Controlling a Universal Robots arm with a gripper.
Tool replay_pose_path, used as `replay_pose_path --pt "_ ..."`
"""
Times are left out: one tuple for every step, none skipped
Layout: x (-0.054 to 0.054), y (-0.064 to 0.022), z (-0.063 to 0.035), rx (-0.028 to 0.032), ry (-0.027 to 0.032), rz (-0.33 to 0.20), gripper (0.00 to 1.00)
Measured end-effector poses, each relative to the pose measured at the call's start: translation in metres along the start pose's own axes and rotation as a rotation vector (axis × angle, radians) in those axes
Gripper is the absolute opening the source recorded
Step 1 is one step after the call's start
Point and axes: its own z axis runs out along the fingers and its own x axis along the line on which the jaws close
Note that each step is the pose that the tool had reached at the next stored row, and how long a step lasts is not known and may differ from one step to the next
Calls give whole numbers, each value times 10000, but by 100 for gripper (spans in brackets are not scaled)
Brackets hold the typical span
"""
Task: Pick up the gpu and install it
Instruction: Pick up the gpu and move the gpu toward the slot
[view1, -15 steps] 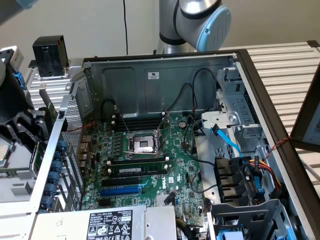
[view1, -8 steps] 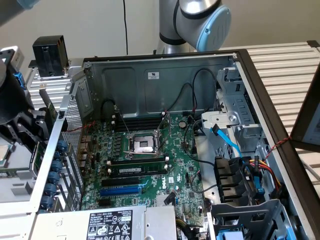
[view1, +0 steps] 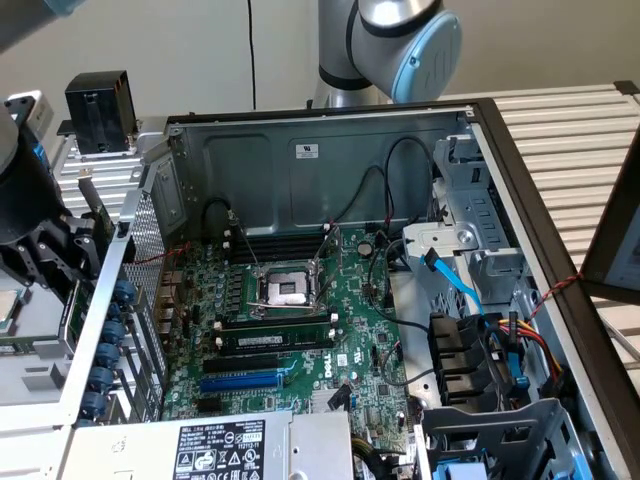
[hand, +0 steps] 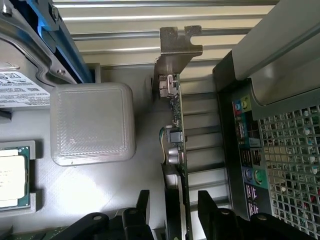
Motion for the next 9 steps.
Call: replay_pose_path --pt "0 0 0 0 0 -1 51" --pt "2 0 0 1 1 0 51" --pt "3 0 -1 2 1 0 51" --pt "6 0 -1 1 0 0 51" --pt "8 0 -1 1 0 1 51" --pt "9 -1 -2 1 -1 0 51" --pt "11 -1 -2 -1 -7 0 51" --pt "11 -1 -3 -2 -12 -1 49" --pt "11 -1 -4 -2 -16 0 42"
